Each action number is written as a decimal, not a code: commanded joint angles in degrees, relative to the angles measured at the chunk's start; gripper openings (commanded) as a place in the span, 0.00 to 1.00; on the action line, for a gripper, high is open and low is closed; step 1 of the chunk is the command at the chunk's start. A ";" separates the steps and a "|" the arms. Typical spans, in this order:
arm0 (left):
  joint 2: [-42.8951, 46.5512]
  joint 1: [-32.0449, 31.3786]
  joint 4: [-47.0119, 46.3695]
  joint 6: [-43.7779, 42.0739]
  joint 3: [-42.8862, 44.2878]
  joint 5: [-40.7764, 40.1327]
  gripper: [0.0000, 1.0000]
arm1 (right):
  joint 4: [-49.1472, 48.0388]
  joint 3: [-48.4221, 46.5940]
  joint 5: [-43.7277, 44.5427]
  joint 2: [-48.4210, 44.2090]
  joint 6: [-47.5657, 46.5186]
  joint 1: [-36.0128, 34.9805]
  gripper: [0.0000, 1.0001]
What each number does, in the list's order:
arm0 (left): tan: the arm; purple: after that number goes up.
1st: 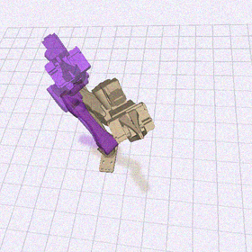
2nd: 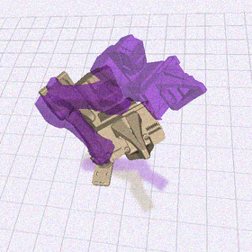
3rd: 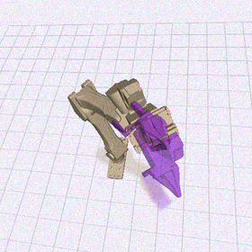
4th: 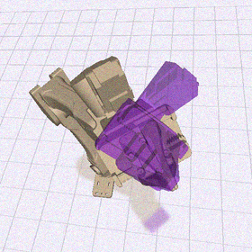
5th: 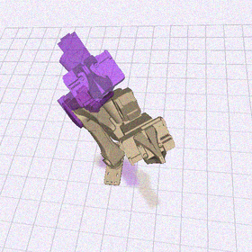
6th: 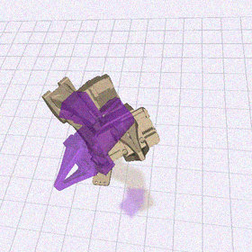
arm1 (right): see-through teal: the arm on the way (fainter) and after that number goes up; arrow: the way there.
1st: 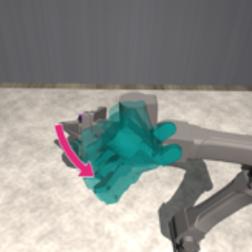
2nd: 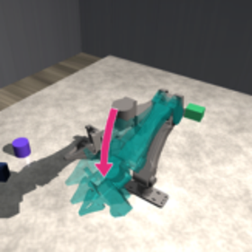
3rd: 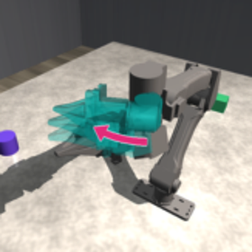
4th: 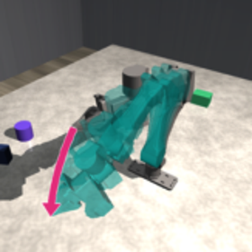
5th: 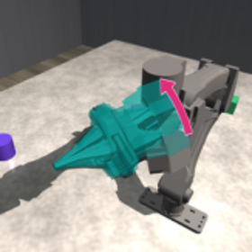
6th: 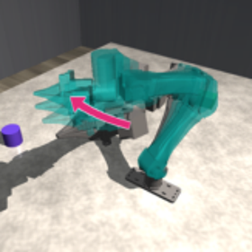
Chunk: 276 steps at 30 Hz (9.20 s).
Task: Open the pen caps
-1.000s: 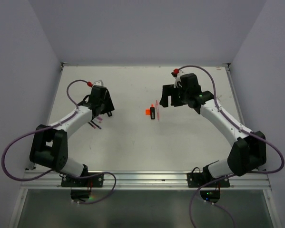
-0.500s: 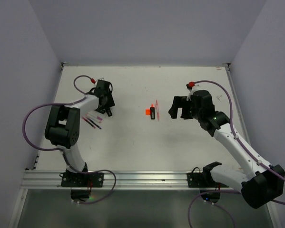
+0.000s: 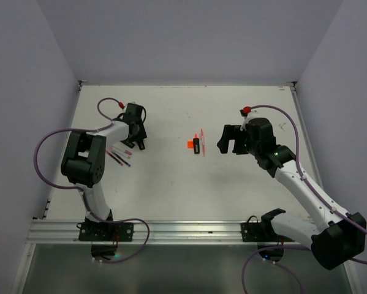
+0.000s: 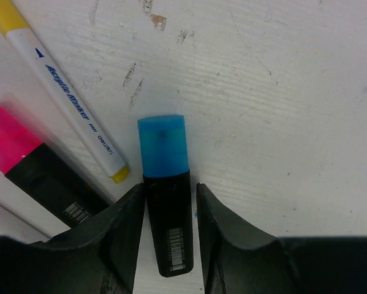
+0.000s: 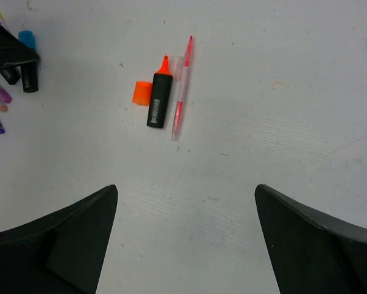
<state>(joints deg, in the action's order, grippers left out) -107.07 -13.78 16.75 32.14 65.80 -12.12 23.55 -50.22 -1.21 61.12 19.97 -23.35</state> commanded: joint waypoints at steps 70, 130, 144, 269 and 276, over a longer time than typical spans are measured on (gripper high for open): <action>42.47 -17.44 -29.11 12.51 -19.04 26.32 0.80 | -25.75 -3.93 -14.51 15.52 5.35 -17.69 0.00; 39.13 -8.54 -71.76 19.19 -21.07 62.93 0.00 | -33.40 -0.59 -50.02 12.53 1.48 -15.76 0.00; 35.53 -5.29 -82.58 19.36 -15.27 54.48 0.00 | -29.18 8.11 -53.63 12.88 -3.35 -15.58 0.00; 27.70 -7.58 -5.59 2.40 -4.71 19.06 0.77 | -5.54 -9.46 -11.44 41.98 3.50 6.13 0.61; 31.83 -2.67 -3.58 0.91 -11.03 17.22 0.78 | -1.85 -10.43 -8.46 39.69 1.57 6.13 0.67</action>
<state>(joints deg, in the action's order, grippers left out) -78.00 -18.48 11.38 35.55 56.82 7.01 14.76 -60.03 -14.59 102.35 23.97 -17.61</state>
